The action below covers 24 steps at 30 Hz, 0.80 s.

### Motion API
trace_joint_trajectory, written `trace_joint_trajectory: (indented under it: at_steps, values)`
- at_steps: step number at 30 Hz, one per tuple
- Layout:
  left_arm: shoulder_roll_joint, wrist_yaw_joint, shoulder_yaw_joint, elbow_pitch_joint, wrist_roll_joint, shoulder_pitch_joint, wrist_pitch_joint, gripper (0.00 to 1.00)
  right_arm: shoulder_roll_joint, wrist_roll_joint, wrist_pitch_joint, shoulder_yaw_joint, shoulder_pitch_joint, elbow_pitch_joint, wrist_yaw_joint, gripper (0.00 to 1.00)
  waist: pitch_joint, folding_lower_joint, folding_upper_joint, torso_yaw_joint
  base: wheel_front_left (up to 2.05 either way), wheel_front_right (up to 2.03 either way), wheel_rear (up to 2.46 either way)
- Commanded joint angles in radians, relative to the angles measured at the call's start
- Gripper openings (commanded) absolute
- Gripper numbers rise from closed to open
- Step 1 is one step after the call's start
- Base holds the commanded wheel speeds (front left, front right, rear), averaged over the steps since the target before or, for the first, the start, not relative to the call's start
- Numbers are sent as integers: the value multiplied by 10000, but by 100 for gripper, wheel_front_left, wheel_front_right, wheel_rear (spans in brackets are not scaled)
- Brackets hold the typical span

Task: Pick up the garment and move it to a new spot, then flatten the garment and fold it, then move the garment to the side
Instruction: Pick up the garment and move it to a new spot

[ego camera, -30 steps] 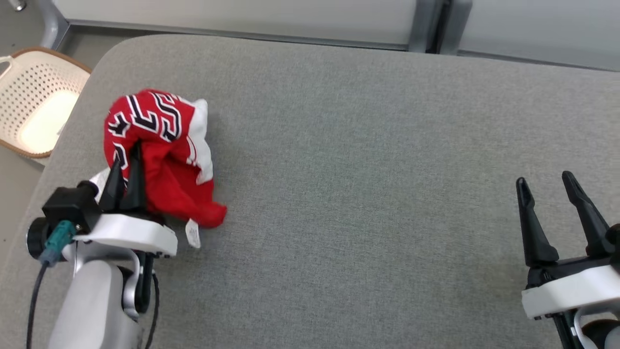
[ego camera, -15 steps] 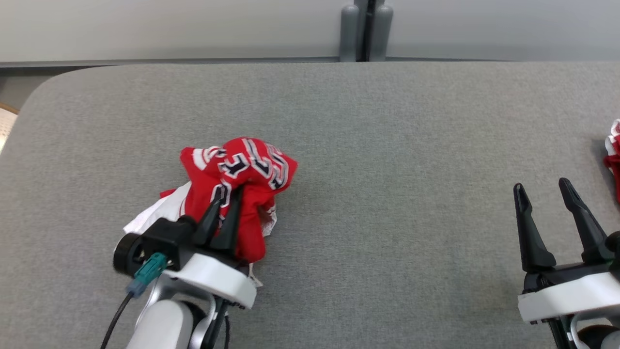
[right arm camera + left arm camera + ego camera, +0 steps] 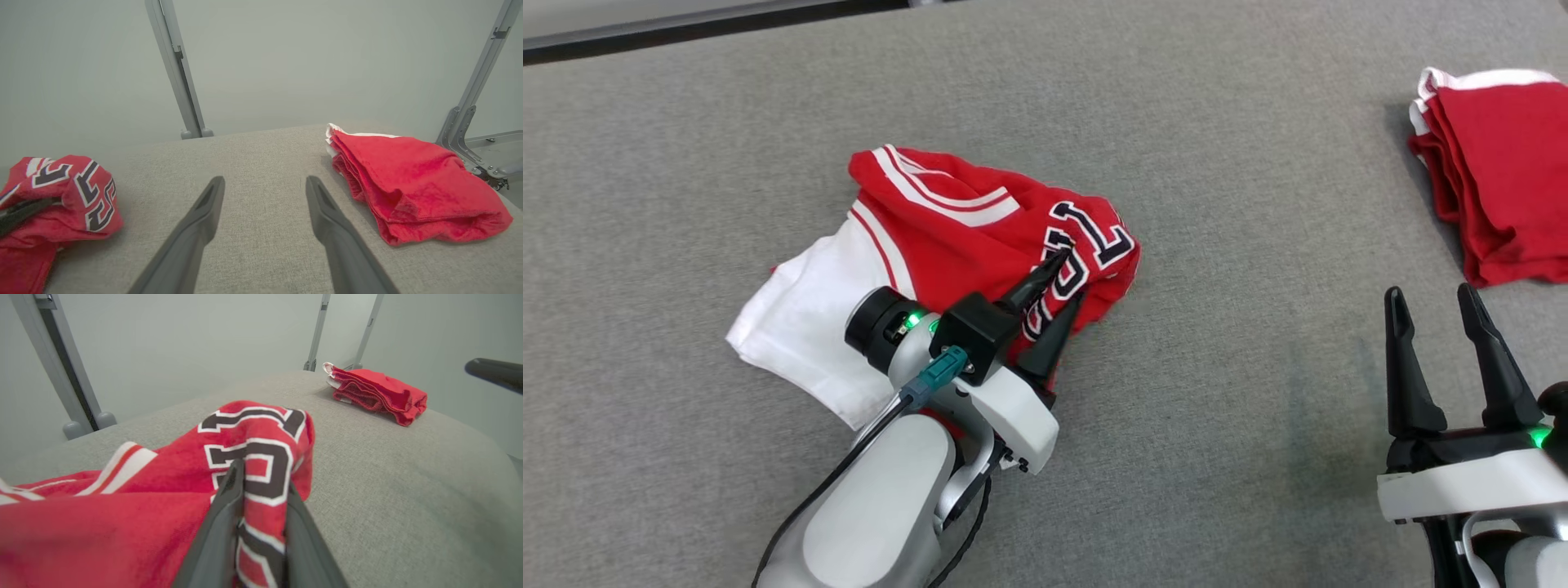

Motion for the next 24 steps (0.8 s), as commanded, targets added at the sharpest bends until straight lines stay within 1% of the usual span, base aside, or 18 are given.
trace_joint_trajectory:
  at_steps: [1,4,7,11,13,16,17,18,21,24]
  values:
    - [54,-38,-86,155,-82,-308,-244,100,16,75,-165,27,-168,129,-1,100,541,0,-1,-562,0,0,0]
    - [51,-81,-288,346,-221,-444,-651,100,33,85,-321,11,-237,316,-1,100,551,0,-1,-535,0,0,0]
    - [48,-29,-347,148,-368,-393,-1100,100,42,42,-405,25,-287,385,-1,100,394,0,-1,-309,0,0,0]
    - [50,369,-78,-477,-583,-15,-1475,100,39,21,-323,58,-353,334,-1,100,47,0,-1,146,0,0,0]
    - [109,614,197,-827,-655,144,-1577,100,34,11,-266,-9,-347,302,-1,100,-152,0,-1,434,0,0,0]
    - [303,1067,881,-1274,-860,486,-1695,100,-38,-116,-123,-4,-319,210,-1,100,-423,0,-1,802,0,0,0]
    - [385,1219,1136,-1366,-922,586,-1709,100,-82,-149,-68,-11,-308,174,-2,100,-510,0,-1,920,0,0,0]
    - [580,1491,1658,-1518,-1050,836,-1751,100,-116,-135,38,14,-237,109,-1,100,-694,0,-1,1138,0,0,0]
    - [877,1780,2400,-1642,-1204,1230,-1775,100,-212,-215,218,54,-105,20,-2,100,-938,0,-1,1408,0,0,0]
    - [1141,1933,2954,-1828,-1260,1710,-1785,100,-283,-280,384,98,41,-37,-1,100,-1167,0,-1,1634,0,0,0]
